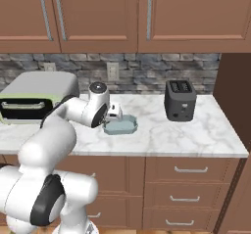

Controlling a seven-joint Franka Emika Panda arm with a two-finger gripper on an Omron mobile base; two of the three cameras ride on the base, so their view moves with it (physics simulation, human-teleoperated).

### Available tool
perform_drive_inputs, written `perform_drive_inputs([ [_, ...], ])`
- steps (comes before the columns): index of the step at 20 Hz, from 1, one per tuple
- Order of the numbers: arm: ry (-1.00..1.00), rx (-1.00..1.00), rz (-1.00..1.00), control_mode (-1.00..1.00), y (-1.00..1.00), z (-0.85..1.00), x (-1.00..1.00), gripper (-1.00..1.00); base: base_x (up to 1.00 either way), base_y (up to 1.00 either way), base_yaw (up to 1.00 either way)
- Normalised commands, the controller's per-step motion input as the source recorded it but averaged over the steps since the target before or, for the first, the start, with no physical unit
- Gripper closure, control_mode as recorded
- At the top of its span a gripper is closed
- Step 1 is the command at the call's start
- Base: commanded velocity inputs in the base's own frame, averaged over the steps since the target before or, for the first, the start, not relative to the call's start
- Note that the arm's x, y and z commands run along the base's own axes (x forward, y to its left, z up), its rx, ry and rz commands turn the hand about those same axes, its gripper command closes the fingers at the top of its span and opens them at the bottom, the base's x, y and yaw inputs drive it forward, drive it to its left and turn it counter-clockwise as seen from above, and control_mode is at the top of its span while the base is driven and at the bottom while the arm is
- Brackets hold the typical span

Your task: Take the squash and avocado out of the freezer and place them in the tupperware container on the counter. Then put the tupperware containing the vegetables back in the freezer.

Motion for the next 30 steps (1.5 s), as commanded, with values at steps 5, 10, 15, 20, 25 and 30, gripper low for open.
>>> perform_drive_inputs([
  [5,0.02,0.00,0.00,-1.00,-0.08,-0.30,0.43,1.00,0.00,0.00,0.00],
  [10,0.03,0.00,0.00,-1.00,-0.02,-0.32,0.40,1.00,0.00,0.00,0.00],
  [15,0.02,0.00,0.00,-1.00,-0.05,-0.30,0.36,1.00,0.00,0.00,0.00],
  [20,0.01,0.00,0.00,-1.00,-0.03,-0.27,0.22,1.00,0.00,0.00,0.00],
  [25,0.01,0.00,0.00,-1.00,-0.01,-0.22,0.36,1.00,0.00,0.00,0.00],
  [30,0.02,0.00,0.00,-1.00,0.00,-0.25,0.12,1.00,0.00,0.00,0.00],
])
